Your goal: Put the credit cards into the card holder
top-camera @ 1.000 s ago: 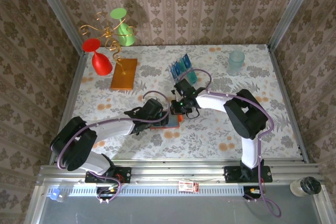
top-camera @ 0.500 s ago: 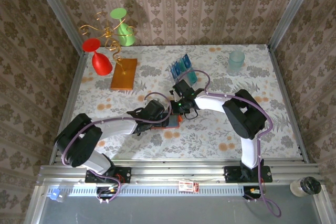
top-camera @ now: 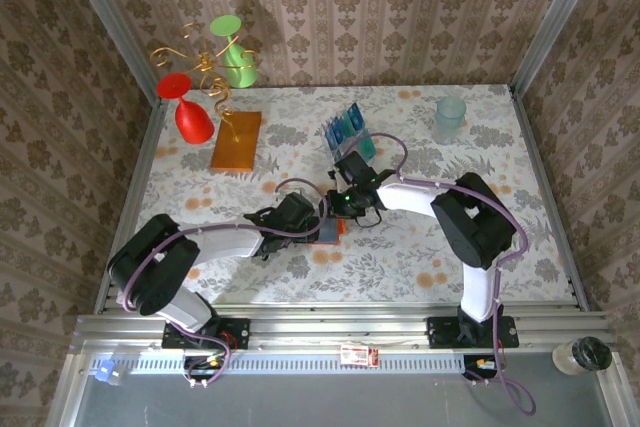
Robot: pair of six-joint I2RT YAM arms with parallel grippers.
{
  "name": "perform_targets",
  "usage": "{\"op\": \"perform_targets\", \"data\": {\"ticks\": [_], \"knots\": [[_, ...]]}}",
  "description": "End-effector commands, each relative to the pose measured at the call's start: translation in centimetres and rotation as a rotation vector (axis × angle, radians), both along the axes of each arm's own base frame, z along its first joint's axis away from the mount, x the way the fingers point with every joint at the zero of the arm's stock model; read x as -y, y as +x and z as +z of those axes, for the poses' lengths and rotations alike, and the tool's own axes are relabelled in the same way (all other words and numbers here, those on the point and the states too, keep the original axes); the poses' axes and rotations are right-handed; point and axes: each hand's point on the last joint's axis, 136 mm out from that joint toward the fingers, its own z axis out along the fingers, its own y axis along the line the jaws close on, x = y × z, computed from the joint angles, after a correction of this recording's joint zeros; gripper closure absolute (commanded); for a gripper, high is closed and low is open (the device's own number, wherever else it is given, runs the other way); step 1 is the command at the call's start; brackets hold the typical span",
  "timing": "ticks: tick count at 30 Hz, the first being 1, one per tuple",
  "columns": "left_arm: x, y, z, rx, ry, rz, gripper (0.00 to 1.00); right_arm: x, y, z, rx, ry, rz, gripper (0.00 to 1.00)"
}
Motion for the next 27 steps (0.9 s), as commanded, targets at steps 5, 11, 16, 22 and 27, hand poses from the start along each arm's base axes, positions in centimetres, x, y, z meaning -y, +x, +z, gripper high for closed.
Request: {"op": "perform_targets", "data": {"ticks": [5, 11, 16, 22, 27], "knots": [[-0.8, -0.9, -1.7, -0.034, 0.033, -0.002, 0.09, 0.1, -0.2, 0.8, -0.013, 0.058, -0.038, 0.65], [-0.8, -1.0, -1.9, -0.037, 0.031, -0.001, 0.09, -0.4, -0.5, -0.6, -0.049, 0.076, -0.046, 0.66], [-0.8, -0.9, -1.8, -0.035, 0.028, 0.002, 0.09, -0.8, -0.5, -1.3, -0.07, 0.082, -0.044, 0.66], [-0.8, -0.9, -1.9, -0.036, 0.026, 0.001, 0.09, -1.4, -0.5, -1.6, -0.095, 0.103, -0.031, 0.66], [-0.7, -0.9, -1.7, -0.031, 0.021, 0.0, 0.09, -2.1, -0.5, -0.8, -0.102, 0.143, -0.019, 0.66]]}}
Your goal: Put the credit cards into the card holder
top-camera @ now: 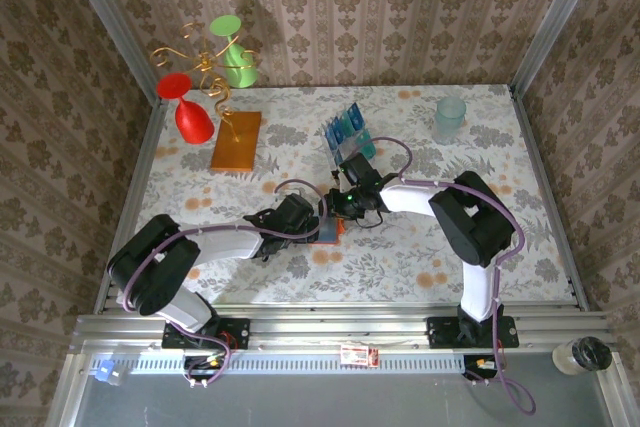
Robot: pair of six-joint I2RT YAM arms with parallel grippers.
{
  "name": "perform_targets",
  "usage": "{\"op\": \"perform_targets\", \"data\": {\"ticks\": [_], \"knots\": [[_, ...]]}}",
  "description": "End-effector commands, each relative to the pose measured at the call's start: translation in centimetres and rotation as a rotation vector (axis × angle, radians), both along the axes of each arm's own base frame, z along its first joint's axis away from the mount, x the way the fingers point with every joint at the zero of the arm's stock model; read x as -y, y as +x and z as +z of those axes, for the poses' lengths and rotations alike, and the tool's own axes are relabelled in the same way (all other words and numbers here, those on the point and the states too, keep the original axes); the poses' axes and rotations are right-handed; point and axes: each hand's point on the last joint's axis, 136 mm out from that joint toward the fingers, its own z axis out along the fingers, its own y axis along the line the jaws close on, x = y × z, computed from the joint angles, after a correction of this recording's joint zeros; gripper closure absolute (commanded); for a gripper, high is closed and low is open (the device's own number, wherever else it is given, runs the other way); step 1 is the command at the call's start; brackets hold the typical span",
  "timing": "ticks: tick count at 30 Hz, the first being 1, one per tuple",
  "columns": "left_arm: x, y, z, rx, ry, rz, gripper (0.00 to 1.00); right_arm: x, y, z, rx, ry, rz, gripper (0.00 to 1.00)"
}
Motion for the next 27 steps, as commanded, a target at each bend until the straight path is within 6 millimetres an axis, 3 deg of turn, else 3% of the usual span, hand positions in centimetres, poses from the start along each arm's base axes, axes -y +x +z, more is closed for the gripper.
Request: {"op": "perform_targets", "data": {"ticks": [1, 7, 13, 20, 27], "knots": [[-0.7, -1.1, -1.6, -0.048, 0.027, -0.006, 0.09, -1.1, -0.4, 0.1, -0.046, 0.04, 0.024, 0.66], [-0.5, -0.7, -0.1, -0.018, 0.008, -0.012, 0.02, -1.2, -0.4, 1.6, -0.029, 0.062, 0.024, 0.66], [-1.3, 0.2, 4.1, 0.066, -0.049, 0.013, 0.0, -1.8, -0.7, 3.6, -0.007, 0.079, 0.031, 0.65], [-4.8, 0.6, 7.2, 0.132, -0.121, 0.088, 0.0, -3.8, -1.3, 4.8, 0.005, 0.081, 0.057, 0.53], [-8.0, 0.2, 7.4, 0.139, -0.139, 0.154, 0.0, -6.8, -1.4, 3.7, -0.008, 0.068, 0.073, 0.44]]}}
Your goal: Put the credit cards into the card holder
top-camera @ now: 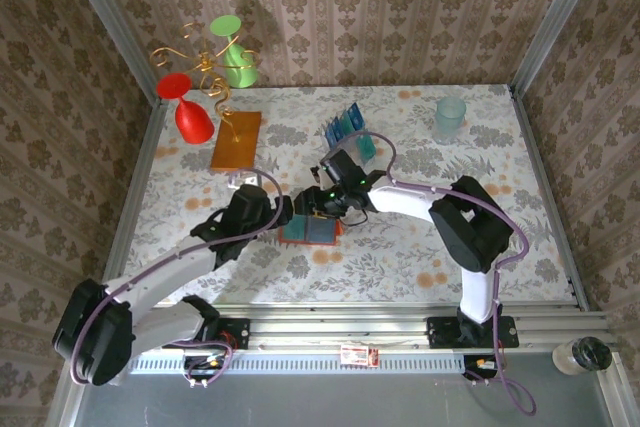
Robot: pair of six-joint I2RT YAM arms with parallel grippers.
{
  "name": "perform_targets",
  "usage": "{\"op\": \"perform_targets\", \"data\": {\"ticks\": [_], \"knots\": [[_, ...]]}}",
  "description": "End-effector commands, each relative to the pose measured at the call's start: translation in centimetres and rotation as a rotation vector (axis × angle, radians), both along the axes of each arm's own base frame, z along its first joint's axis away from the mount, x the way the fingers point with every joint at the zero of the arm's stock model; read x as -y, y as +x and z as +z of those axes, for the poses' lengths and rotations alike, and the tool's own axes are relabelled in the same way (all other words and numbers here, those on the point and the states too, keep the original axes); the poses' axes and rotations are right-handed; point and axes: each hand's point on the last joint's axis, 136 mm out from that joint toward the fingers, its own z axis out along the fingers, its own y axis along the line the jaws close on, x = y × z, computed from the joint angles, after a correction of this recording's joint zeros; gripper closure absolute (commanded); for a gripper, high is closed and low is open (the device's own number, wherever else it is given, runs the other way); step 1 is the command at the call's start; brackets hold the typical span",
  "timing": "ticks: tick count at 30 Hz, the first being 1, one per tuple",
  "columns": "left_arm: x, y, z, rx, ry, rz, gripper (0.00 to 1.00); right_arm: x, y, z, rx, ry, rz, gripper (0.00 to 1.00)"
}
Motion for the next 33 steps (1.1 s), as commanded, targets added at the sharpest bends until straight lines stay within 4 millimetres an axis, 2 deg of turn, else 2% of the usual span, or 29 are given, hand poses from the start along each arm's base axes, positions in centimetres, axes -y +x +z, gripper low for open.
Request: {"op": "perform_targets", "data": {"ticks": [1, 6, 11, 16, 23, 33], "knots": [[-1.3, -1.2, -1.3, -0.045, 0.03, -0.006, 0.0, -1.3, 0.0, -1.3, -0.031, -0.029, -0.007, 0.44], [-2.3, -1.6, -1.5, -0.045, 0.024, 0.014, 0.0, -2.5, 0.3, -3.0, -0.038, -0.047, -0.014, 0.43], [-2.6, -1.7, -1.5, -0.045, 0.019, 0.025, 0.0, -2.5, 0.4, -4.5, -0.054, -0.059, -0.027, 0.43], [-2.6, -1.6, -1.8, -0.055, 0.02, 0.024, 0.0, -2.4, 0.2, -4.8, -0.062, -0.058, -0.024, 0.43], [-2.5, -1.4, -2.1, -0.066, 0.027, 0.023, 0.0, -2.0, 0.4, -2.6, -0.033, -0.025, -0.02, 0.43], [-1.4, -1.0, -2.7, -0.087, 0.009, -0.002, 0.0, 1.4, 0.7, 0.6, 0.023, -0.013, -0.059, 0.43]]}}
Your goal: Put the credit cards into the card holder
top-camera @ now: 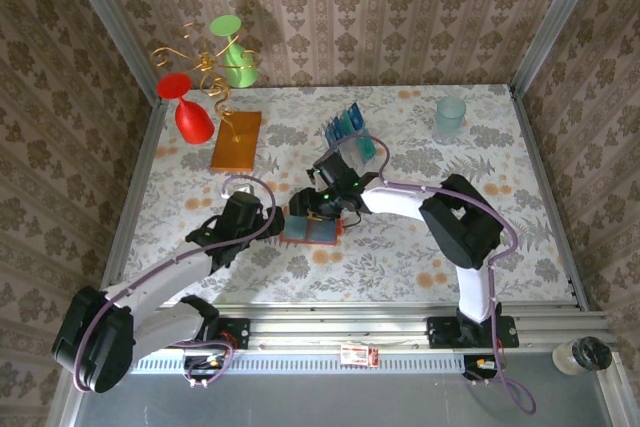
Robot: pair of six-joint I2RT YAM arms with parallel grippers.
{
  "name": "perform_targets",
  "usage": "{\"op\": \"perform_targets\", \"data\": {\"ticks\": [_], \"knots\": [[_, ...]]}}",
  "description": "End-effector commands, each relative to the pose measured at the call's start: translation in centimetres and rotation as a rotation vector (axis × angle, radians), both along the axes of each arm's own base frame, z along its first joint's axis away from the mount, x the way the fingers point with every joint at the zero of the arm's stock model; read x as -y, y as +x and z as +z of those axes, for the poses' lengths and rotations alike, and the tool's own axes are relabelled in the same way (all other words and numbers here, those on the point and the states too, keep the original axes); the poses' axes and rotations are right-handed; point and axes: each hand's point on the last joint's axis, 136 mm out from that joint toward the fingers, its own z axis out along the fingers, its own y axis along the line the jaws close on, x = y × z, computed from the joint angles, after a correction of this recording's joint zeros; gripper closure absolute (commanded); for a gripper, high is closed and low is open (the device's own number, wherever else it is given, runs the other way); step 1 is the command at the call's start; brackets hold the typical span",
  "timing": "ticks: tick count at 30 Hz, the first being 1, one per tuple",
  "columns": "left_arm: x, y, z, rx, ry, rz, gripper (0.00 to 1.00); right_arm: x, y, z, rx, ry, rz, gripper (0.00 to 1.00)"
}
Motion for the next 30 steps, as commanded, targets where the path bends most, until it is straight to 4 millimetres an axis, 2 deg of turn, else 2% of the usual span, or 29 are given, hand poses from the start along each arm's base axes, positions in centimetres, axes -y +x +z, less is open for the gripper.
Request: {"op": "perform_targets", "data": {"ticks": [1, 5, 9, 15, 21, 25, 30], "knots": [[0.8, 0.6, 0.4, 0.01, -0.024, -0.021, 0.0, 1.8, 0.0, 1.8, 0.044, -0.008, -0.017, 0.43], [1.9, 1.1, 0.5, 0.004, -0.03, -0.053, 0.0, 4.8, -0.4, 1.5, 0.079, -0.11, -0.033, 0.43], [2.9, 1.4, 0.2, -0.006, -0.017, -0.083, 0.0, 8.2, -1.0, 0.3, 0.121, -0.275, -0.033, 0.43], [4.0, 1.6, -0.5, -0.022, 0.004, -0.105, 0.0, 11.6, -1.5, -1.5, 0.154, -0.468, -0.021, 0.44], [4.6, 1.7, -1.1, -0.035, 0.015, -0.119, 0.0, 11.7, -1.8, -2.8, 0.138, -0.481, -0.001, 0.47], [4.8, 1.6, -1.3, -0.04, 0.019, -0.122, 0.0, 11.5, -1.9, -3.5, 0.122, -0.478, 0.005, 0.53], [4.9, 1.5, -1.5, -0.042, 0.018, -0.123, 0.0, 11.8, -2.0, -4.1, 0.114, -0.486, 0.007, 0.72]]}}
